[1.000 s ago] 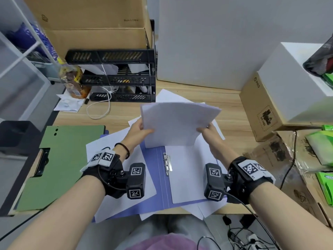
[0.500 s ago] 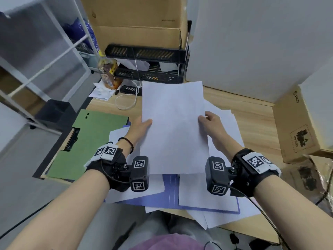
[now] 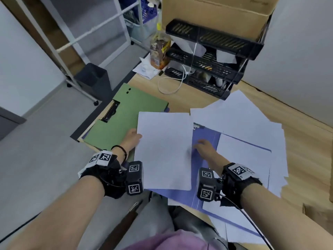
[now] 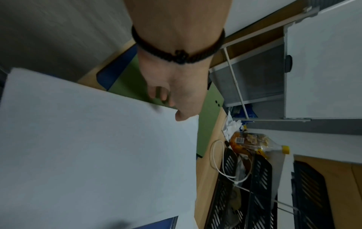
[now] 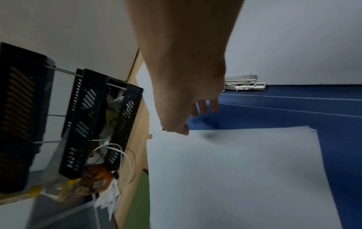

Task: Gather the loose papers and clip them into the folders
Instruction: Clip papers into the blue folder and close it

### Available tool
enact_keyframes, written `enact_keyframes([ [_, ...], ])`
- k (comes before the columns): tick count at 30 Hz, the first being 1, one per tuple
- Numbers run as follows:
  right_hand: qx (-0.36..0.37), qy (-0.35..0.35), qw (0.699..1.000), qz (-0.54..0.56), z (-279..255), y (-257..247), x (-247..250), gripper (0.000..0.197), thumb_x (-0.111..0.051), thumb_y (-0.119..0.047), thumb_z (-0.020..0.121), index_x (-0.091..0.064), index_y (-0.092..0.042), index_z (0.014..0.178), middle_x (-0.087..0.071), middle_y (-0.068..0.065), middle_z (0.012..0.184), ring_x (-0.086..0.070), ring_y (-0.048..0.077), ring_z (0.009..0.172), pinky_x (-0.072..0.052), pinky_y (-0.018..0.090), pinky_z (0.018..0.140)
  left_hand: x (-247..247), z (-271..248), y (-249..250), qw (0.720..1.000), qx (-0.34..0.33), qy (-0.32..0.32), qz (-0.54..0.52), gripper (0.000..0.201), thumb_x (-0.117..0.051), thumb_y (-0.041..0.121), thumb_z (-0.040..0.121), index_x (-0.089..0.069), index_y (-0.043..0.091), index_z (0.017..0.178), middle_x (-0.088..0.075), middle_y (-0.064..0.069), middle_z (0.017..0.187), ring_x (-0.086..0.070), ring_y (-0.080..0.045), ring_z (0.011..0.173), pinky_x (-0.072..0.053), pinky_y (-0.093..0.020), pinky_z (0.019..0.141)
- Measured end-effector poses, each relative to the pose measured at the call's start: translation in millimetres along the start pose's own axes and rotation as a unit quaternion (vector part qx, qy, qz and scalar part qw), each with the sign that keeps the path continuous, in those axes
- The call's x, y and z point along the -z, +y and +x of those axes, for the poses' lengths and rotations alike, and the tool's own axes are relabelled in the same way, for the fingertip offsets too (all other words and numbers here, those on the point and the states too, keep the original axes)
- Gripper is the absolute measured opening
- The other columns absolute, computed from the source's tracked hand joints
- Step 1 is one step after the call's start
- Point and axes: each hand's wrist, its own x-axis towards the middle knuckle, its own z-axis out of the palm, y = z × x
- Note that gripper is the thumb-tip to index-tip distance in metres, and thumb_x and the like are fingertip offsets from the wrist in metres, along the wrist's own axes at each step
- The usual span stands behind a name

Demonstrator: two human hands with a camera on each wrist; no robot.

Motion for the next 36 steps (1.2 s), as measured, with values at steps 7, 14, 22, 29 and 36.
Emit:
enact_keyframes([
  [7,-0.038,0.027,0.999,-0.007,12.3,7.8,-15.8,0.027,-0.051,-0.011,0.096,-0.054,0.008,0.115,-0.05,0.01,0.083,-0.043,0.02,0.065,-0.033,0.027,0.058,-4.9,25.2,-14.4,0.999,0.03,-0.028,-0.014,0.055,-0.05,0.009,0.094,-0.029,0.004,0.145,-0.045,-0.015,0.137,-0.053,-0.036,0.118,-0.046,-0.041,0.092],
  [14,-0.022,-0.07,0.995,0.063,10.2,1.8,-28.2,0.026,-0.052,-0.008,0.094,-0.06,-0.006,0.119,-0.069,0.01,0.101,-0.069,0.022,0.079,-0.055,0.028,0.064,-14.0,35.3,-19.6,0.997,0.027,-0.064,-0.029,0.051,-0.05,0.006,0.093,-0.037,0.003,0.142,-0.06,-0.017,0.11,-0.061,-0.024,0.089,-0.047,-0.022,0.07],
  [22,0.131,-0.009,0.989,0.067,-24.7,-32.0,18.5,0.027,-0.048,-0.011,0.096,-0.061,-0.012,0.12,-0.072,0.004,0.111,-0.07,0.019,0.095,-0.058,0.034,0.082,-32.1,10.2,18.5,0.982,-0.105,-0.084,-0.13,0.048,-0.074,0.033,0.081,-0.056,0.018,0.122,-0.067,0.009,0.109,-0.066,-0.009,0.093,-0.05,-0.023,0.076],
  [29,0.228,0.167,0.938,0.201,-58.9,-53.5,129.0,0.026,-0.059,-0.007,0.09,-0.064,-0.01,0.115,-0.072,0.003,0.108,-0.069,0.015,0.092,-0.055,0.027,0.075,-117.3,-38.3,131.7,0.93,-0.272,-0.181,-0.171,0.022,-0.071,0.019,0.079,-0.068,0.021,0.101,-0.074,0.008,0.096,-0.069,-0.009,0.09,-0.054,-0.022,0.077],
  [36,0.213,0.162,0.944,0.192,-76.3,25.3,189.8,0.037,-0.056,-0.006,0.091,-0.056,-0.016,0.126,-0.069,-0.013,0.114,-0.065,0.004,0.105,-0.048,0.022,0.083,-176.9,-55.6,126.6,0.931,-0.271,-0.237,-0.063,0.038,-0.077,0.019,0.07,-0.065,0.018,0.107,-0.072,0.005,0.105,-0.068,-0.011,0.095,-0.055,-0.022,0.08],
])
